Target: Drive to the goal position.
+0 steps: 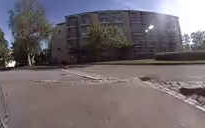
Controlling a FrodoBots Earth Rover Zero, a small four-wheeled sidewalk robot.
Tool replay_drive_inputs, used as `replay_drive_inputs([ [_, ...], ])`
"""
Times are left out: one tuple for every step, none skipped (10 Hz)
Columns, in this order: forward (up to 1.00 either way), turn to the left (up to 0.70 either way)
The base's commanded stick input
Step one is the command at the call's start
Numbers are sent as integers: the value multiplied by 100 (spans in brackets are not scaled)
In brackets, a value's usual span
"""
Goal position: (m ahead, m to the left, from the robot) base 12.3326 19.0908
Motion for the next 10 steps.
replay_drive_inputs([
  [85,34],
  [85,34],
  [85,34],
  [85,34],
  [85,34],
  [85,34],
  [85,34],
  [85,34],
  [85,34],
  [85,34],
])
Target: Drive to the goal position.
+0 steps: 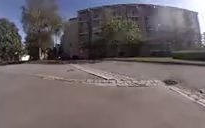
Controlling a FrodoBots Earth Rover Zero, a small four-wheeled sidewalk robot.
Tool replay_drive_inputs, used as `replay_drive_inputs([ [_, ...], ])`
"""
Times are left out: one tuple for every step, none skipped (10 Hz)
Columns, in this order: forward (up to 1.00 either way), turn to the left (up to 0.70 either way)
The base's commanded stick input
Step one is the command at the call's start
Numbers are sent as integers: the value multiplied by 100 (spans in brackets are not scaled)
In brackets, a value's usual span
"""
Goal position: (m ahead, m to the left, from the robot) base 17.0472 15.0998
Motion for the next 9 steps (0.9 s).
replay_drive_inputs([
  [85,34],
  [85,34],
  [85,34],
  [85,34],
  [85,34],
  [85,34],
  [85,34],
  [85,34],
  [85,34],
])
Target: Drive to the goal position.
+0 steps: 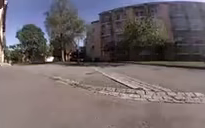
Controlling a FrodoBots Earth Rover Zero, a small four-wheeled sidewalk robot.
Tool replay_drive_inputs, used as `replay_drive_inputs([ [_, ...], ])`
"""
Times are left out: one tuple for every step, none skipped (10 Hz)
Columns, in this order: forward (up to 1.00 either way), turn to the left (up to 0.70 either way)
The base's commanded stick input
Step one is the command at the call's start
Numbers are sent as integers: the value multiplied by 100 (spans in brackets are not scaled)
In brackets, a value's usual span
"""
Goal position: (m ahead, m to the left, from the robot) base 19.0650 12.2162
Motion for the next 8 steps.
replay_drive_inputs([
  [85,34],
  [85,23],
  [85,0],
  [85,0],
  [85,0],
  [85,0],
  [85,0],
  [85,0],
])
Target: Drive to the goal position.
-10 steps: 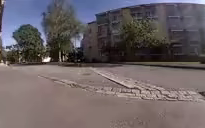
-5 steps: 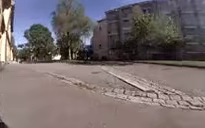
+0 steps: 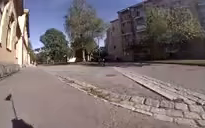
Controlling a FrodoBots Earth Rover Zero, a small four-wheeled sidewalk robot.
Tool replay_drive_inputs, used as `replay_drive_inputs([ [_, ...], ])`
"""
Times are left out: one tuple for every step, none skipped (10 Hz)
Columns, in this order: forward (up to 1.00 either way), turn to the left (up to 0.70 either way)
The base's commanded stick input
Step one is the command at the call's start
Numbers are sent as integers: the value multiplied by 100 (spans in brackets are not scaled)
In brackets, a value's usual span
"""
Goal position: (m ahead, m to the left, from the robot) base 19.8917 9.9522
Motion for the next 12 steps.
replay_drive_inputs([
  [85,0],
  [85,0],
  [85,0],
  [85,-34],
  [85,-34],
  [85,-34],
  [85,-20],
  [85,-6],
  [85,0],
  [85,-15],
  [85,-34],
  [85,-34],
])
